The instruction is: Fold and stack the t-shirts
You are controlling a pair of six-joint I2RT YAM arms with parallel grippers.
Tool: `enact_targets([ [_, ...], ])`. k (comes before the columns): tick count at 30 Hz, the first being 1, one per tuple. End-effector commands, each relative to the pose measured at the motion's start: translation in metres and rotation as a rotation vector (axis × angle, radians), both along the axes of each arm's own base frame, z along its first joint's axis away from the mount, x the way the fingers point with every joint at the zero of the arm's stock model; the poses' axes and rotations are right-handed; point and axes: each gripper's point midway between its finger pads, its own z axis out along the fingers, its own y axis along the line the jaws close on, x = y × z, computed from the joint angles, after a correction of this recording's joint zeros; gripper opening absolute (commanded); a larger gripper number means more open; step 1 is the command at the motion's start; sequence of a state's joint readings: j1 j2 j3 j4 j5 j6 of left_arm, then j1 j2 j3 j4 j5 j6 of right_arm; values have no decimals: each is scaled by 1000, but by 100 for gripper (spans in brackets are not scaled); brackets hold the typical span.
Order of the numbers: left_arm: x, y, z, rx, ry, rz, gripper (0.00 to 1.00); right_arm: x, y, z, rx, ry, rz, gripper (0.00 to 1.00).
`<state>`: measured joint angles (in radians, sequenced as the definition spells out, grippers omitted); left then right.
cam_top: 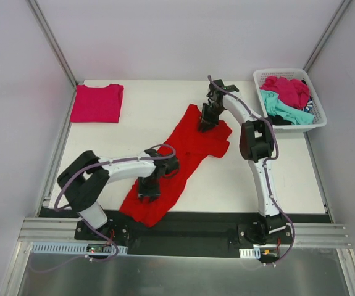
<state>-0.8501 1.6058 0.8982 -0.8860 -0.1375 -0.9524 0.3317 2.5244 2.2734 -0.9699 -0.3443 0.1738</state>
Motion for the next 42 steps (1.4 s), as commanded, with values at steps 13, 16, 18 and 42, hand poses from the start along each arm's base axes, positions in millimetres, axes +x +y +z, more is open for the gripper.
enact_targets([
  [13,-21,-127,10,-63,65,-164,34,-32,60,35,129,-2,166,26],
  [16,-30,-129,11,-69,79,-160,34,-29,61,30,130,-1,165,27],
  [18,-35,-129,12,-74,82,-158,34,-26,61,27,125,-7,169,26],
  [42,-18,-113,104,-59,-94,-221,36,-64,24,135,85,-197,235,26],
])
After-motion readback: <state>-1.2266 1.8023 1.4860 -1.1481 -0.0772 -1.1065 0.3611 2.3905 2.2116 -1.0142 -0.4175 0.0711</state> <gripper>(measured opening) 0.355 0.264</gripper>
